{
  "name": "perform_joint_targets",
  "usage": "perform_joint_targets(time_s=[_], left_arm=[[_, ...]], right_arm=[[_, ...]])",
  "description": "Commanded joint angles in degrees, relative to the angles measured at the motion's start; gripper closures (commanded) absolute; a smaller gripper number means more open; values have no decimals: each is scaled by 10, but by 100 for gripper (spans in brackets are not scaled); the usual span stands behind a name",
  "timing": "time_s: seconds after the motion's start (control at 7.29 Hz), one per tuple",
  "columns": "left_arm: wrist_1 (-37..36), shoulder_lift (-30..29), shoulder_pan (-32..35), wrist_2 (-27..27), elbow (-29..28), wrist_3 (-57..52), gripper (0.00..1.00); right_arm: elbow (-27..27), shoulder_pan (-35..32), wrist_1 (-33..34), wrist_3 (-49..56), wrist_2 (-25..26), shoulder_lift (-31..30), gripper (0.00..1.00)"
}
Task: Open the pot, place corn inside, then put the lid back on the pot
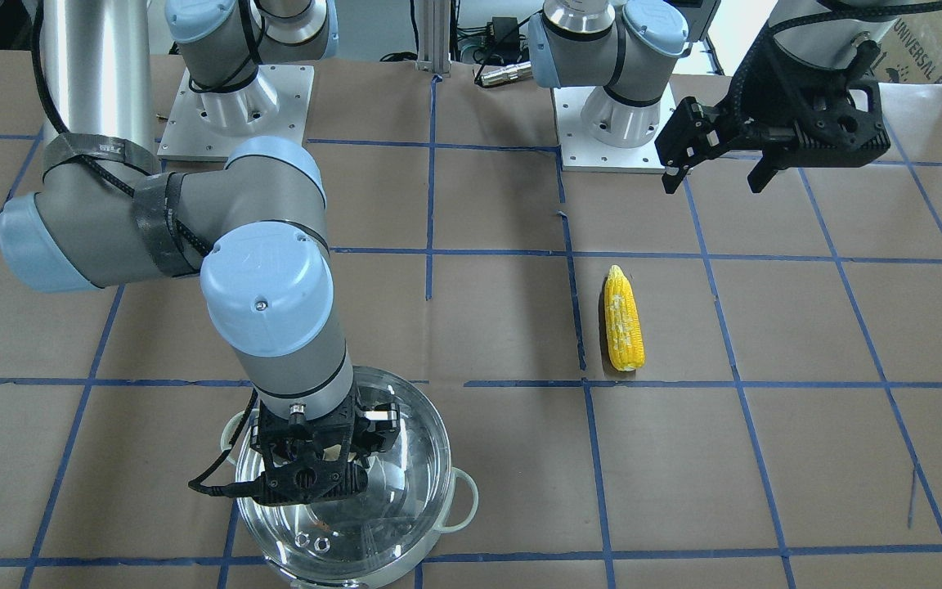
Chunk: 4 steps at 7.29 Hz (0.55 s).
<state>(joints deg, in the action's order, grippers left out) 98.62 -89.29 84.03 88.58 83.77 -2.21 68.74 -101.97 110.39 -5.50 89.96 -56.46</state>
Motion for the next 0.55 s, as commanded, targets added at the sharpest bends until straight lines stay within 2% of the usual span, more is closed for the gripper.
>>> perform_joint_targets(time_s=[0.0, 0.14, 0.41], left_arm=[[-1, 3, 0, -2, -1, -2, 0], [-4, 2, 0, -1, -5, -1, 0], [9, 24, -8, 1, 1, 1, 0]], right_arm=[[-1, 1, 0, 20, 0, 0, 60], [-4, 3, 0, 29, 1, 0, 65], [-18, 4, -9, 32, 3, -6, 66]])
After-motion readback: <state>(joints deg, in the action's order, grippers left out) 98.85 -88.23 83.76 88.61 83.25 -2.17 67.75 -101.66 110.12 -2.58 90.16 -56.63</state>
